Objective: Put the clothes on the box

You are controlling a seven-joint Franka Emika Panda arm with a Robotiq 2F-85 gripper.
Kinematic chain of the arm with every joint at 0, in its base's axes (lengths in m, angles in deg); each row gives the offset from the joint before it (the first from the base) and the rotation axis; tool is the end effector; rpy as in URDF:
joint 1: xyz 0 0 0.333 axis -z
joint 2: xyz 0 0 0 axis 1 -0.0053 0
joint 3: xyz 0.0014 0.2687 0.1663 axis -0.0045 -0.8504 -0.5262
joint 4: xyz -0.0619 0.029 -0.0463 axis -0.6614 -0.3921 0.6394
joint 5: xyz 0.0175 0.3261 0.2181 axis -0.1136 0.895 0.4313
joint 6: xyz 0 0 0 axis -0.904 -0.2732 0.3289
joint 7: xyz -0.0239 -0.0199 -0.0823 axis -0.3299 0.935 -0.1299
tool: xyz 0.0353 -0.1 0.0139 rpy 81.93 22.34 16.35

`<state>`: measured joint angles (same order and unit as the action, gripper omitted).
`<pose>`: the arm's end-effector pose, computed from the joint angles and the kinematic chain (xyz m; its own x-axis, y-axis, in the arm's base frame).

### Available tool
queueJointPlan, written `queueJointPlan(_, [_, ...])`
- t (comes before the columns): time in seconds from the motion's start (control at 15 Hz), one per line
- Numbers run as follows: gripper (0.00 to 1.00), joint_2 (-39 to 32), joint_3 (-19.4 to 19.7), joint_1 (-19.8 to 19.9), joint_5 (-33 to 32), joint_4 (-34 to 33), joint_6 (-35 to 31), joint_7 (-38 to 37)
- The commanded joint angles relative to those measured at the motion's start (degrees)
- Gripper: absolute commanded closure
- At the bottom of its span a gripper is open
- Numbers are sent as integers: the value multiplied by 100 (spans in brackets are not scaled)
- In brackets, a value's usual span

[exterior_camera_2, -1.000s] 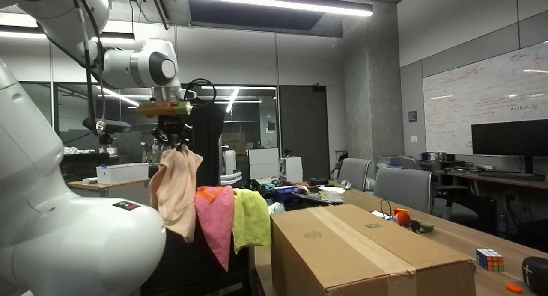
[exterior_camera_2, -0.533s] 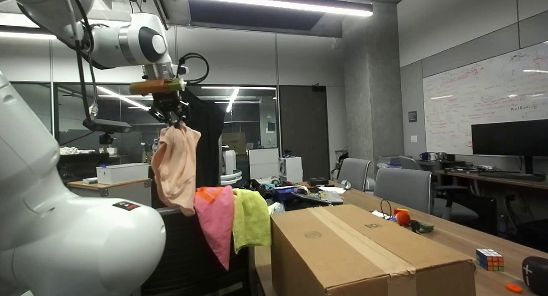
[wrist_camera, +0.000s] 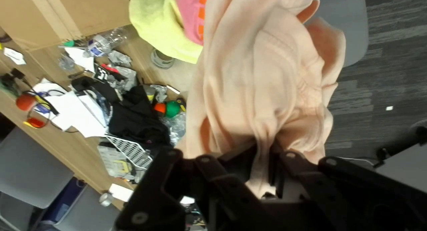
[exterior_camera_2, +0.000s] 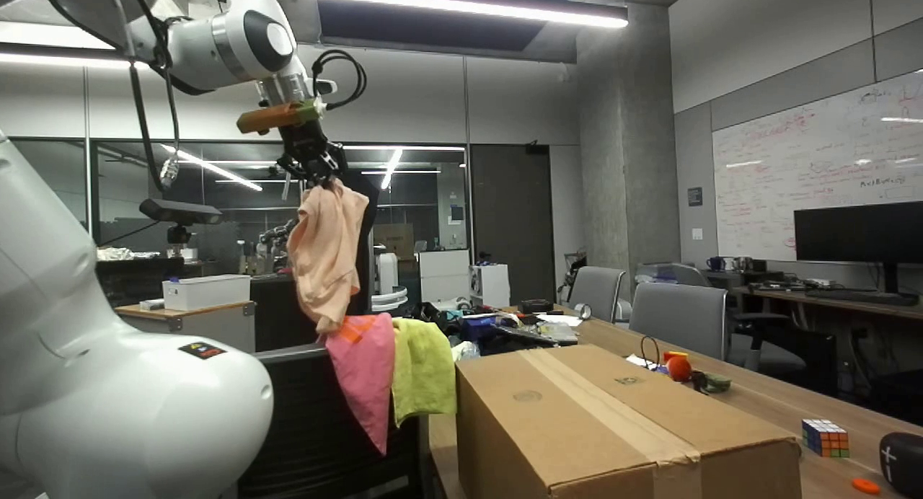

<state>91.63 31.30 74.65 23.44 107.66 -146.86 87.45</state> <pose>0.3196 0.2536 0.7029 0.7283 0.5178 0.4488 0.4965 -0.8502 0.1752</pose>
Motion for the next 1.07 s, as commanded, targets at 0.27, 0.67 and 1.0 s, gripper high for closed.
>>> queueJointPlan(0.27, [98, -69, 667, 895, -262, -1062, 801, -656])
queueJointPlan(0.67, [98, -390, 1102, 1720, -670, -1283, 900, -1109])
queueJointPlan(1.0, [98, -1008, 1223, 2333, -1332, -1413, 576, -2025])
